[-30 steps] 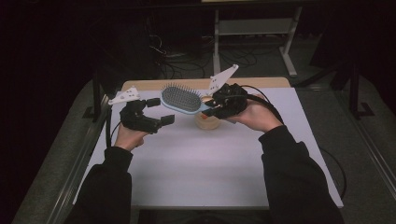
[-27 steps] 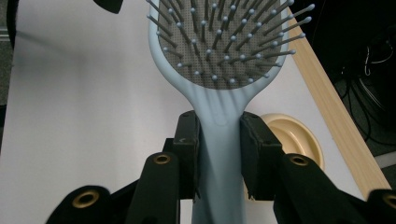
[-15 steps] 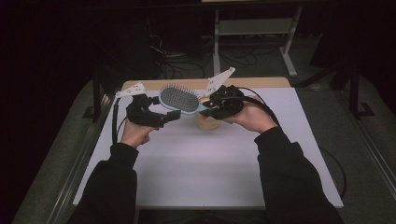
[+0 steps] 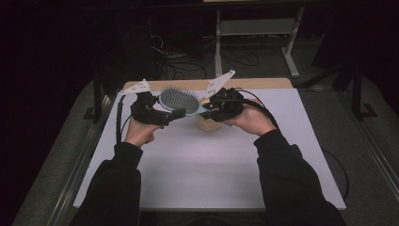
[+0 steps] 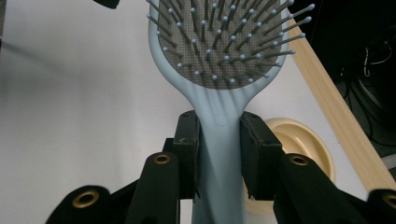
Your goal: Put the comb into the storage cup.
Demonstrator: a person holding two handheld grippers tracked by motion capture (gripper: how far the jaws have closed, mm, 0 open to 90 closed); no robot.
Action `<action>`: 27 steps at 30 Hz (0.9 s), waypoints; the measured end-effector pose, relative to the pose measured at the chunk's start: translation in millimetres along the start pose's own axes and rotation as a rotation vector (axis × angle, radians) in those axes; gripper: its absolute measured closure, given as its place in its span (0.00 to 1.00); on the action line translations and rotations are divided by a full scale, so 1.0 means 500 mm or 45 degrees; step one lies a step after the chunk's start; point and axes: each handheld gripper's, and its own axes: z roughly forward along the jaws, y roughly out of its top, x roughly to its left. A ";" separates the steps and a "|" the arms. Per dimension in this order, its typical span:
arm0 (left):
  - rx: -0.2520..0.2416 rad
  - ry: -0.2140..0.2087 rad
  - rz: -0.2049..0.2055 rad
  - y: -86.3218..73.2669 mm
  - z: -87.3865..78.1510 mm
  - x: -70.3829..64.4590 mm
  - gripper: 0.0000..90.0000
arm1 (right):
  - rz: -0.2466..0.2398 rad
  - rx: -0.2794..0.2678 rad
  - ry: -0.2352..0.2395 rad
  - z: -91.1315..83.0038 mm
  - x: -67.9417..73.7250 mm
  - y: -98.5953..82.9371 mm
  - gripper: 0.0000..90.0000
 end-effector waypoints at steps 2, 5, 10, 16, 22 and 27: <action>-0.007 0.001 -0.015 0.000 0.000 0.003 0.00 | 0.018 -0.010 0.004 0.004 0.000 -0.003 0.76; -0.015 0.015 -0.037 0.000 0.001 0.006 0.00 | 0.020 -0.016 0.001 0.010 -0.001 -0.005 0.76; 0.017 0.003 -0.085 0.003 0.013 0.005 0.00 | 0.030 -0.018 -0.005 0.016 -0.001 -0.004 0.76; -0.025 0.047 -0.084 0.010 0.020 -0.008 0.08 | 0.063 -0.053 0.013 0.017 -0.003 -0.011 0.76; -0.056 0.052 -0.115 0.012 0.023 -0.007 0.20 | 0.077 -0.070 0.012 0.012 -0.005 -0.016 0.76; -0.103 0.058 -0.162 0.014 0.024 -0.012 0.28 | 0.082 -0.071 0.001 0.013 -0.004 -0.015 0.76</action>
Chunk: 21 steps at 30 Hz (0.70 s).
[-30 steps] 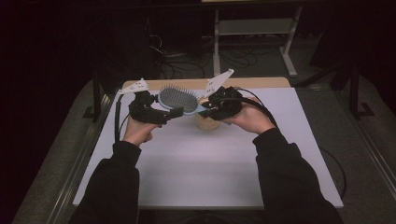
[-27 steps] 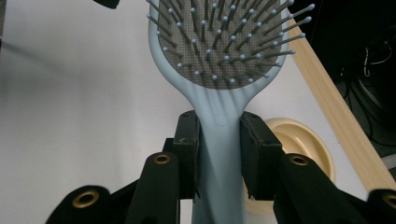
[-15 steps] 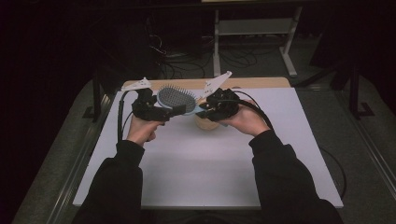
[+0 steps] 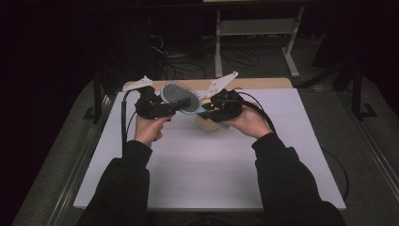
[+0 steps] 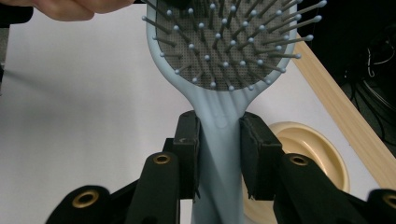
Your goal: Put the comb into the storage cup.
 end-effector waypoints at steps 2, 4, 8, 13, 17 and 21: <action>-0.009 0.004 0.012 0.002 0.003 -0.009 0.32 | 0.001 0.001 -0.004 0.002 0.000 -0.001 0.76; -0.011 -0.005 0.027 0.004 0.005 -0.018 0.36 | 0.004 -0.003 -0.006 0.003 0.000 -0.001 0.76; -0.018 -0.037 0.053 0.010 0.010 -0.031 0.47 | 0.012 -0.023 -0.007 0.003 0.001 0.001 0.76; -0.021 -0.065 0.101 0.016 0.012 -0.041 0.54 | 0.021 -0.023 0.007 0.006 0.003 0.001 0.77; -0.005 -0.048 0.158 0.018 0.013 -0.050 0.57 | 0.028 -0.028 0.016 0.013 0.002 0.000 0.77; 0.022 -0.054 0.173 0.020 0.014 -0.050 0.58 | 0.037 -0.023 0.029 0.017 0.002 -0.001 0.77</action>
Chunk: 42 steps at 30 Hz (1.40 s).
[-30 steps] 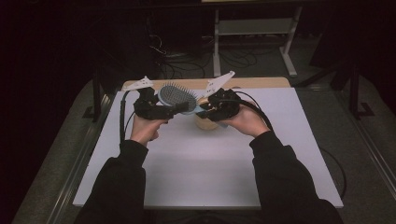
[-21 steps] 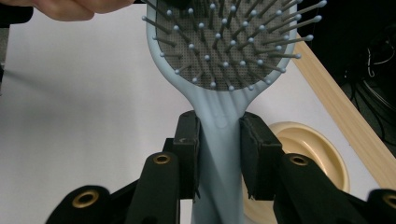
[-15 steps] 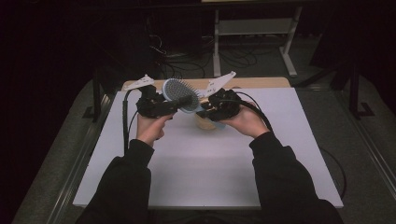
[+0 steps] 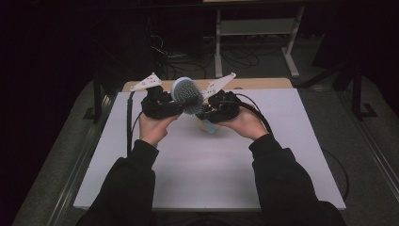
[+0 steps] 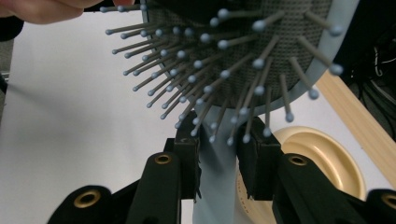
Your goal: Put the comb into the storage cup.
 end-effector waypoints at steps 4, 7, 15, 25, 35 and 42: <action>0.001 0.010 0.016 0.001 -0.002 -0.001 0.59 | 0.038 -0.006 0.017 -0.001 -0.004 -0.001 0.71; 0.002 0.008 0.024 0.003 -0.005 -0.002 0.59 | 0.065 0.008 0.031 -0.003 -0.012 -0.005 0.65; -0.016 0.009 0.036 0.012 -0.013 -0.001 0.59 | 0.196 -0.039 0.043 -0.027 -0.039 -0.033 0.31; -0.036 0.007 0.040 0.026 -0.017 0.002 0.59 | 0.304 -0.137 -0.008 -0.072 -0.061 -0.084 0.00; -0.044 -0.001 0.061 0.044 -0.014 0.002 0.59 | 0.372 -0.184 -0.043 -0.107 -0.077 -0.144 0.00; -0.058 0.004 0.071 0.060 -0.014 0.005 0.59 | 0.399 -0.185 -0.070 -0.126 -0.078 -0.179 0.00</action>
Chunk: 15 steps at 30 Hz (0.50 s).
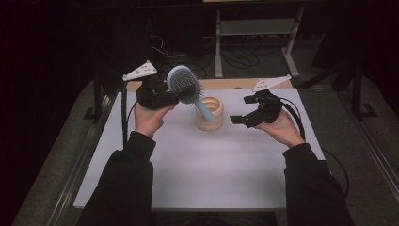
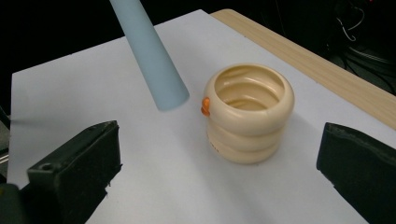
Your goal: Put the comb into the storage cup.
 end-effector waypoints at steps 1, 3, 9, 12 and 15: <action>-0.002 0.000 -0.003 0.002 0.001 0.000 0.59 | 0.004 -0.010 -0.008 -0.005 -0.001 -0.004 0.00; 0.001 0.001 0.004 0.006 0.004 0.002 0.59 | 0.016 -0.028 -0.015 -0.014 -0.004 -0.012 0.00; 0.017 0.015 0.034 0.017 0.010 0.002 0.59 | 0.040 -0.059 -0.012 -0.036 -0.008 -0.029 0.00; 0.027 0.019 0.051 0.028 0.012 0.001 0.59 | 0.043 -0.062 -0.016 -0.046 -0.007 -0.043 0.00; 0.029 0.021 0.063 0.038 0.014 0.000 0.59 | 0.049 -0.062 -0.020 -0.052 -0.007 -0.056 0.00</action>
